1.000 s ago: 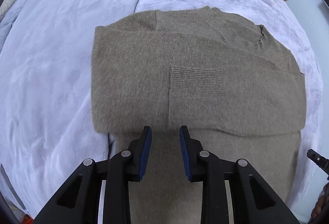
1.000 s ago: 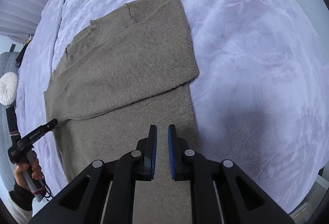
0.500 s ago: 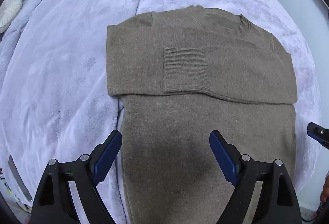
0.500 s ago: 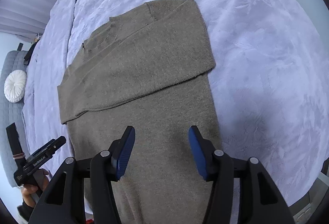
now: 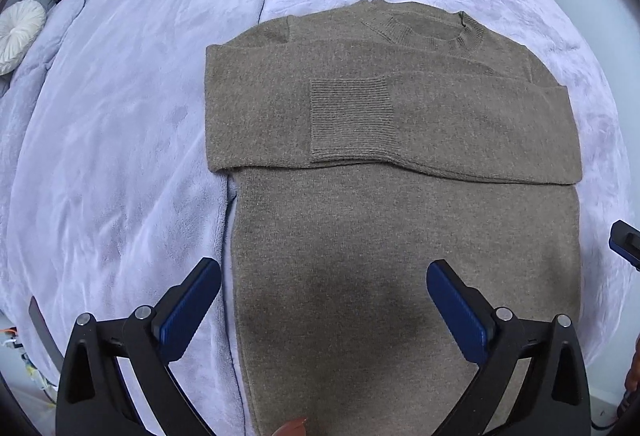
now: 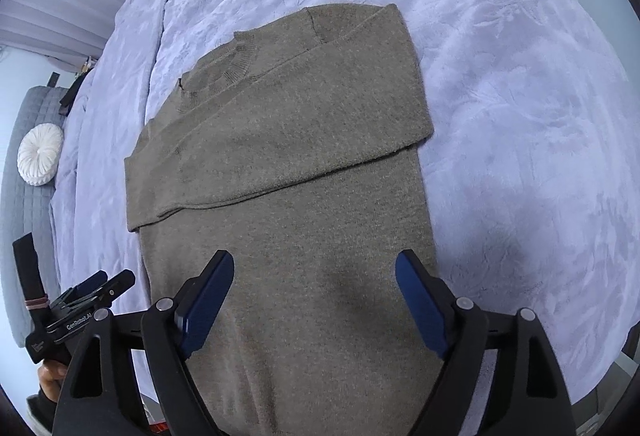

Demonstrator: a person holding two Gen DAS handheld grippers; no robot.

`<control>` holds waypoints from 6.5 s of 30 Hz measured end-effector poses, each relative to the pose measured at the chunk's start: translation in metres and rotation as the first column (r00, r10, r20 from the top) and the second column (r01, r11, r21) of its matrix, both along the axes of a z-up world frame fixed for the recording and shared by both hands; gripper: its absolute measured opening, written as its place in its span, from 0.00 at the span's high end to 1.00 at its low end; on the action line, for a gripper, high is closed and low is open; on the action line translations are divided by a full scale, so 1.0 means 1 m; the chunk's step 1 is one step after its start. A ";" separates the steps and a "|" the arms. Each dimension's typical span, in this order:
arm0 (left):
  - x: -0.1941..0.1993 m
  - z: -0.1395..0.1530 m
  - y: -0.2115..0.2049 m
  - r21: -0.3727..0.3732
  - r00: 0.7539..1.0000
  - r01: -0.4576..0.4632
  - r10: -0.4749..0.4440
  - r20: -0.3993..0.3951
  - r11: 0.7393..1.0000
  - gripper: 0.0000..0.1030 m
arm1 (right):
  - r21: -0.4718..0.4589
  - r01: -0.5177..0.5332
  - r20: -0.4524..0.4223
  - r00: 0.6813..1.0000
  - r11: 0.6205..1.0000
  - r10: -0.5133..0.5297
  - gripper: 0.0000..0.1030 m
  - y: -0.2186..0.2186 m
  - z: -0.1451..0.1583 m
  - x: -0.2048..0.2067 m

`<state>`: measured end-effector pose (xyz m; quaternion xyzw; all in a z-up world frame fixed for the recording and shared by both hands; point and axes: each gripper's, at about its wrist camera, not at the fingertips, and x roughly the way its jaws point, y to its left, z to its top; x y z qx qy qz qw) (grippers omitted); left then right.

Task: Fold small clothes
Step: 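Move both open tools along the sweater body toward its hem, then grasp the sweater hem with both tools, then lift the hem with both tools and fold it up onto the collar, then open both tools and press the folded sweater flat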

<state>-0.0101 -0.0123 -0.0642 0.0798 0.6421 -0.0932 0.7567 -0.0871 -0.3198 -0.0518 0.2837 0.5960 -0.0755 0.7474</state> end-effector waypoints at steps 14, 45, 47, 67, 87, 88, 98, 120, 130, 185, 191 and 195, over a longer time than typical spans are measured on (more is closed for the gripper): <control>-0.007 -0.003 -0.009 -0.028 0.998 -0.035 0.033 -0.055 0.999 0.00 | -0.152 -0.129 -0.098 0.989 0.980 0.115 0.16 0.003 0.001 0.003; -0.061 -0.013 0.027 -0.033 0.989 -0.113 0.109 -0.102 0.993 0.00 | -0.050 -0.198 -0.129 0.973 0.979 0.190 0.16 0.005 -0.020 -0.014; -0.069 -0.019 0.038 -0.045 0.990 -0.096 0.090 -0.111 0.994 0.00 | 0.006 -0.146 -0.119 0.982 0.989 0.146 0.16 -0.001 -0.025 -0.026; -0.154 -0.078 0.082 -0.300 0.927 -0.082 -0.039 -0.374 0.950 0.00 | 0.491 0.067 -0.098 0.995 0.868 -0.021 0.15 0.022 -0.078 -0.170; -0.135 -0.041 0.115 -0.529 0.911 -0.271 0.037 -0.411 0.805 0.88 | 0.698 0.132 -0.043 0.989 0.704 -0.142 0.93 0.023 -0.058 -0.174; -0.127 -0.032 0.115 -0.551 0.917 -0.279 0.047 -0.397 0.786 0.88 | 0.721 0.121 -0.015 0.987 0.682 -0.159 0.93 0.021 -0.051 -0.166; -0.010 0.045 0.095 -0.670 0.975 -0.220 0.158 -0.153 0.709 0.88 | 0.792 -0.016 0.206 0.948 0.610 -0.243 0.93 -0.011 0.006 -0.052; 0.135 -0.046 0.068 -0.484 0.972 -0.233 0.188 -0.140 0.843 0.32 | 0.737 0.274 0.010 0.909 0.618 -0.416 0.79 -0.083 -0.098 0.092; 0.116 -0.099 0.030 -0.586 0.915 -0.221 -0.043 -0.402 0.780 0.32 | 0.785 0.244 0.007 0.916 0.569 -0.402 0.57 -0.068 -0.092 0.099; 0.042 -0.097 0.104 -0.404 0.969 -0.151 0.053 -0.243 0.903 0.94 | 0.221 0.285 -0.050 0.959 0.933 -0.281 0.92 -0.044 -0.080 0.006; 0.042 -0.083 0.118 -0.366 0.971 -0.145 0.060 -0.233 0.919 0.93 | 0.245 0.337 -0.134 0.941 0.909 -0.312 0.80 -0.053 -0.103 -0.004; 0.048 -0.051 0.127 -0.351 0.983 -0.121 0.062 -0.174 0.928 0.93 | 0.193 0.298 -0.118 0.953 0.935 -0.279 0.69 -0.054 -0.073 -0.017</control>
